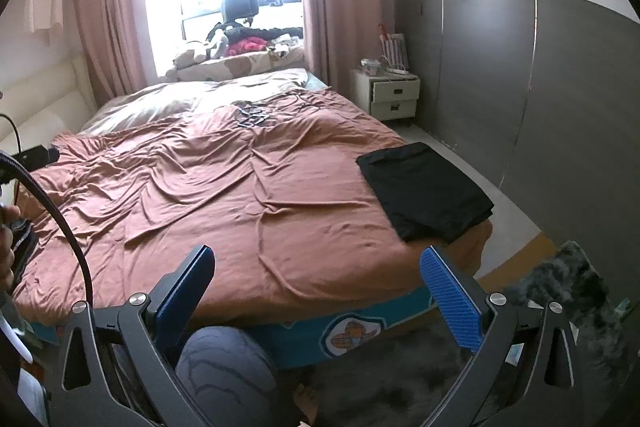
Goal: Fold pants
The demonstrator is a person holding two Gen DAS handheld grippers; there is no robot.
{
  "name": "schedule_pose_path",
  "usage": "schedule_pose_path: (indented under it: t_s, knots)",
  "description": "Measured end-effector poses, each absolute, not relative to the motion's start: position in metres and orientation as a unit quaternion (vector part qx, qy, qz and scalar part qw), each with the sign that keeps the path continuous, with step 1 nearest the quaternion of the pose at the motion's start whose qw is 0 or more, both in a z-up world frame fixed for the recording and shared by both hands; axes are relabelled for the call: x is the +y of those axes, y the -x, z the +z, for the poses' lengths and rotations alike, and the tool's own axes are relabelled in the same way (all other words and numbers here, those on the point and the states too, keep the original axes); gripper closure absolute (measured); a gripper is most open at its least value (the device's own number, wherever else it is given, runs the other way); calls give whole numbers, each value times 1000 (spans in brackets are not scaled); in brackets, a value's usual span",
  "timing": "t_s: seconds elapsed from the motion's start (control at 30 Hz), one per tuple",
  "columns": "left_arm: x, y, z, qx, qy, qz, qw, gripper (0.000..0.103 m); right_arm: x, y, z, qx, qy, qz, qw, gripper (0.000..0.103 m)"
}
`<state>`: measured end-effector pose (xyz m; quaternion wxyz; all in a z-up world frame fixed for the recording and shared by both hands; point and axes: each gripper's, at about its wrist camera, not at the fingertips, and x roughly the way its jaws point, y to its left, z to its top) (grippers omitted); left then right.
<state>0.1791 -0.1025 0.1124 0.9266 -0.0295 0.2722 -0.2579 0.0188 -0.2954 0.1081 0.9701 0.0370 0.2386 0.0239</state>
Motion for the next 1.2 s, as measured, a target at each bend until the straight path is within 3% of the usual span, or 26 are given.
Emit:
schedule_pose_path:
  t_s: [0.77,1.2]
  knots:
    - [-52,-61,73,240,47,-192,950,1,-259,45,66,218,-31,70,973,0]
    - [-52,-33,43,232,30,-148,961,1,-254,66,36,219,-59,43,973,0]
